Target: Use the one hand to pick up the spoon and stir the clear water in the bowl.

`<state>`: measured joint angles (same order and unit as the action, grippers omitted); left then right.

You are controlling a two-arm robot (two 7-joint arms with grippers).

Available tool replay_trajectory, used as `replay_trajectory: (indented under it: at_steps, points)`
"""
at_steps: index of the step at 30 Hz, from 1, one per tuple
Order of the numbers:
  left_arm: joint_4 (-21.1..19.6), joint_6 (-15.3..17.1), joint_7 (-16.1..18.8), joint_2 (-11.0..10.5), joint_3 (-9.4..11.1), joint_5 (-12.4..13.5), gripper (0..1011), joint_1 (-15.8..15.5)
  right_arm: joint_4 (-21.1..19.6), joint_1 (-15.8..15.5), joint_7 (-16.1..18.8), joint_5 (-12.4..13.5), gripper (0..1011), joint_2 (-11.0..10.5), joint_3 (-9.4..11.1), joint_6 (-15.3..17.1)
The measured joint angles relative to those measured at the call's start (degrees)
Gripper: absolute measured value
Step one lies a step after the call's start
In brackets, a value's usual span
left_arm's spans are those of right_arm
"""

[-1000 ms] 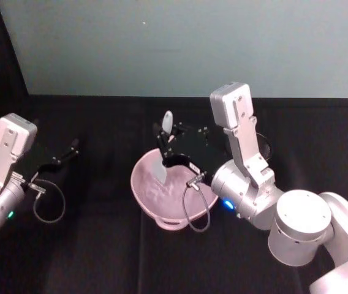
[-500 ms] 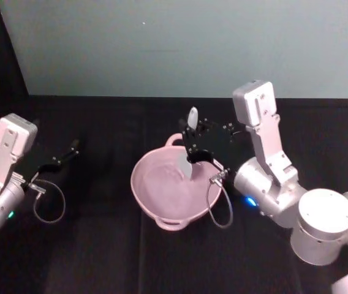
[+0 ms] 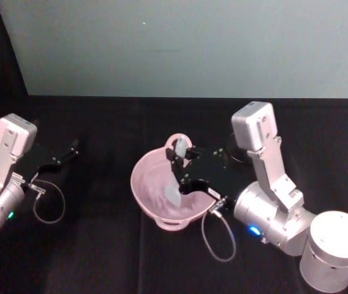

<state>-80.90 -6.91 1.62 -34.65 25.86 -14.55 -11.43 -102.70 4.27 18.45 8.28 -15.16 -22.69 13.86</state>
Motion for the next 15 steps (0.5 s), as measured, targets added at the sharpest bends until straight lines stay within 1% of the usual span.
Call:
replay_trajectory:
  at_steps: [3,7,8,11,13,15]
  points:
    - [0.0,0.0,0.0,0.0,0.0,0.0,1011,0.0,0.9,0.4,0.0,0.3,118,1.0,-1.3,-0.3]
    - [0.0,0.0,0.0,0.0,0.0,0.0,1011,0.0,2.3,1.4,-0.3,0.5,118,2.1,-2.1,-0.8]
    - [0.0,0.0,0.0,0.0,0.0,0.0,1011,0.0,3.1,1.9,-0.5,0.5,119,2.6,-2.3,-1.3]
    - [0.0,0.0,0.0,0.0,0.0,0.0,1011,0.0,4.7,2.8,-1.0,0.7,119,3.6,-2.5,-2.2]
    - [0.0,0.0,0.0,0.0,0.0,0.0,1011,0.0,6.9,4.2,-1.8,0.6,119,4.7,-2.5,-3.3]
    - [0.0,0.0,0.0,0.0,0.0,0.0,1011,0.0,8.1,4.9,-2.2,0.3,119,5.1,-2.5,-3.7]
